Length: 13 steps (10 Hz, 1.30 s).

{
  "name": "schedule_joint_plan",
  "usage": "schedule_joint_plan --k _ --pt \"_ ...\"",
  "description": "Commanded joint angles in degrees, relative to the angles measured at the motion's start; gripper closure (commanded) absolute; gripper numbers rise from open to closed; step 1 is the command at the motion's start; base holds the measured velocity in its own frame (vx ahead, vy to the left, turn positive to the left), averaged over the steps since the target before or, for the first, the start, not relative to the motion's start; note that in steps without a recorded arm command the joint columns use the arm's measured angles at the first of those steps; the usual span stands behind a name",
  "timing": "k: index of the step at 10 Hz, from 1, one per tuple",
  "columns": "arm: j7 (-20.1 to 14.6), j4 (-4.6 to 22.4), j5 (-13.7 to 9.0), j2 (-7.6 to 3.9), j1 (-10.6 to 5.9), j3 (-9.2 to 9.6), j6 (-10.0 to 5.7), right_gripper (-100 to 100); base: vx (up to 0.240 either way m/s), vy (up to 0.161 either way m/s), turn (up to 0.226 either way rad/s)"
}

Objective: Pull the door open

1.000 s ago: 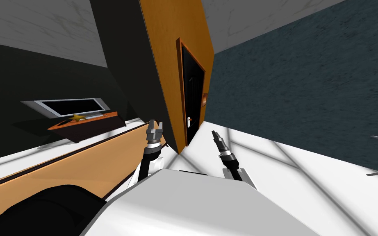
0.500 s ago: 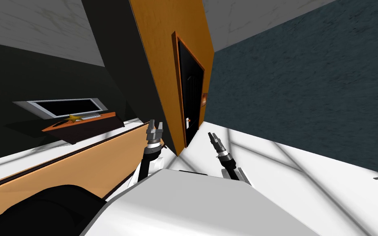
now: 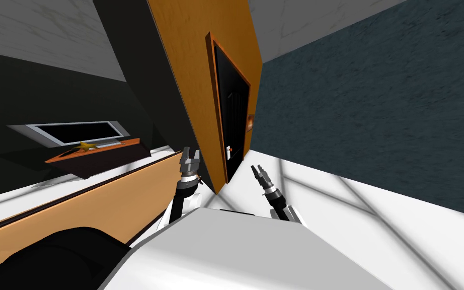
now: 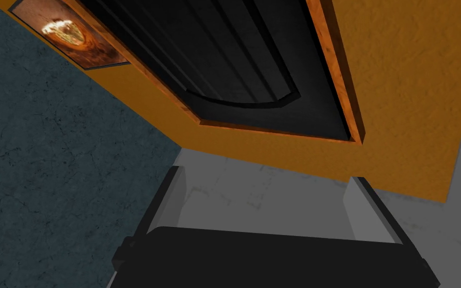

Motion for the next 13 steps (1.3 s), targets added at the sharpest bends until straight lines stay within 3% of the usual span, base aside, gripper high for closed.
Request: schedule_joint_plan --k 1,13 --pt "0.68 0.91 1.79 0.08 -0.19 0.59 -0.63 -100 0.105 -0.052 -0.003" --pt "4.62 7.08 14.29 0.76 -1.58 4.22 -5.01 -100 0.102 -0.036 0.002"
